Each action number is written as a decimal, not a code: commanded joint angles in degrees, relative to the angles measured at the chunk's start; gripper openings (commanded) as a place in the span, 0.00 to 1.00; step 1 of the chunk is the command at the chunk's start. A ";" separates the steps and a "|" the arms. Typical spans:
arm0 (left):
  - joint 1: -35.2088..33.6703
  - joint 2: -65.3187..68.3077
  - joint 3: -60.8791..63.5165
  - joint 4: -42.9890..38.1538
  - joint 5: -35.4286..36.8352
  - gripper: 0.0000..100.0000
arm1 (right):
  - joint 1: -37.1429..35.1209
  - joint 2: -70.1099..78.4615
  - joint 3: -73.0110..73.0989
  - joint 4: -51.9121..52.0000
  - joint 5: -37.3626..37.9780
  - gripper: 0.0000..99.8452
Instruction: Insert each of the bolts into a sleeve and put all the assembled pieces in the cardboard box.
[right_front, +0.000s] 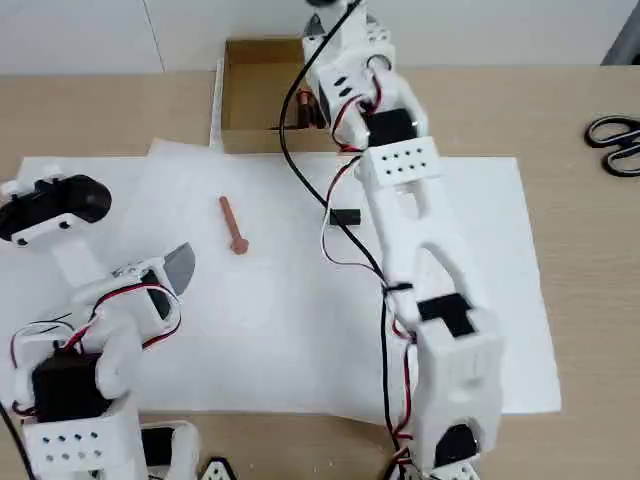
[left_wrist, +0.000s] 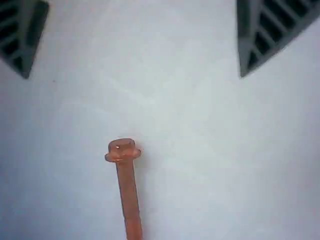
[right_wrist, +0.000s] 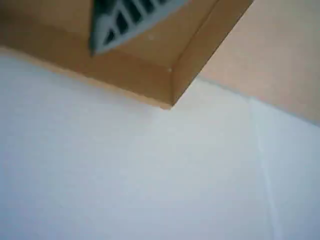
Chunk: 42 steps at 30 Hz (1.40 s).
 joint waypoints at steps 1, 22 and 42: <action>0.00 -0.35 -0.13 0.18 -0.26 0.25 | 0.31 -11.91 -2.99 14.20 0.35 0.17; 0.09 -0.35 -0.13 0.18 -0.26 0.25 | 2.59 -45.93 13.10 63.96 0.62 0.17; 0.00 -0.35 3.03 -0.26 -0.26 0.25 | 4.53 -79.96 68.22 44.97 0.62 0.17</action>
